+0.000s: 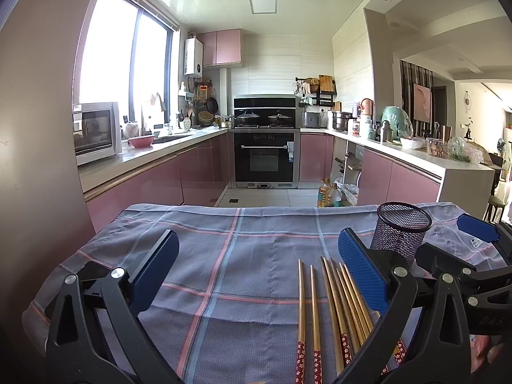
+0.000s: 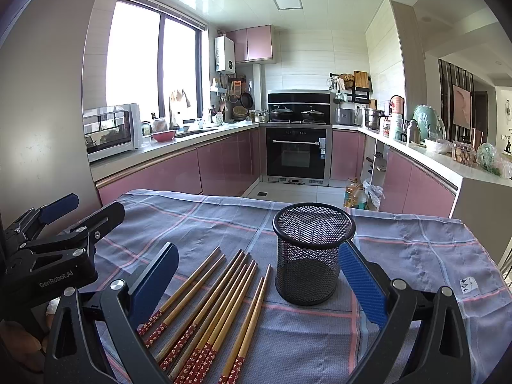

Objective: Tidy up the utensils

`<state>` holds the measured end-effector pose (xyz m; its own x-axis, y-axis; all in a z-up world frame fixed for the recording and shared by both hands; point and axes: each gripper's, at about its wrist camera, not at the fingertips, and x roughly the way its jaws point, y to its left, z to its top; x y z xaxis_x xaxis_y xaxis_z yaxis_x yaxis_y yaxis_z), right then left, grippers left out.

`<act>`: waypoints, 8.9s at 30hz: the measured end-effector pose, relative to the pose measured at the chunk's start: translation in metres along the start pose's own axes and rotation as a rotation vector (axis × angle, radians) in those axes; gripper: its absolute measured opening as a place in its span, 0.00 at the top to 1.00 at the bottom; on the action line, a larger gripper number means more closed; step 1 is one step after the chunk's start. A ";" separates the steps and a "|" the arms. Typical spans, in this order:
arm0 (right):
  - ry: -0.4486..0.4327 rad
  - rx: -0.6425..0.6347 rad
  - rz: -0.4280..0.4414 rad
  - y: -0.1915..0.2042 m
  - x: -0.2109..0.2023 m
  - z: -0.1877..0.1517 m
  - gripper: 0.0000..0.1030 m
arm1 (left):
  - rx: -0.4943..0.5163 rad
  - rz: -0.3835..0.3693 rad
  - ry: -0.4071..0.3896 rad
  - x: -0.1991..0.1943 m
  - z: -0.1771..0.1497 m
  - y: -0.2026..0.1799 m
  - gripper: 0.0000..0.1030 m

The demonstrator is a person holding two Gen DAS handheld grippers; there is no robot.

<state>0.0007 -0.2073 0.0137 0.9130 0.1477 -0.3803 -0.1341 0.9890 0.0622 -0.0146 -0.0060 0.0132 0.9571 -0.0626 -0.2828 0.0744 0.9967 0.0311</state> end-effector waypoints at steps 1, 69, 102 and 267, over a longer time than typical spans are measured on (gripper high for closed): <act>0.000 0.000 0.001 0.000 0.000 0.000 0.06 | 0.001 0.001 0.000 0.000 0.000 -0.001 0.04; 0.540 -0.035 0.094 -0.023 0.084 -0.047 0.72 | 0.207 -0.278 0.590 0.155 -0.068 -0.028 0.58; 0.134 0.082 0.296 -0.082 0.005 0.062 0.95 | -0.020 -0.566 0.290 0.057 0.078 -0.009 0.92; 0.538 0.005 0.234 -0.024 0.077 -0.047 0.92 | 0.068 -0.507 0.682 0.123 -0.072 -0.035 0.90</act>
<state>0.0557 -0.2195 -0.0600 0.5348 0.3460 -0.7709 -0.3055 0.9298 0.2054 0.0807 -0.0449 -0.0915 0.4269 -0.4347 -0.7930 0.4858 0.8498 -0.2044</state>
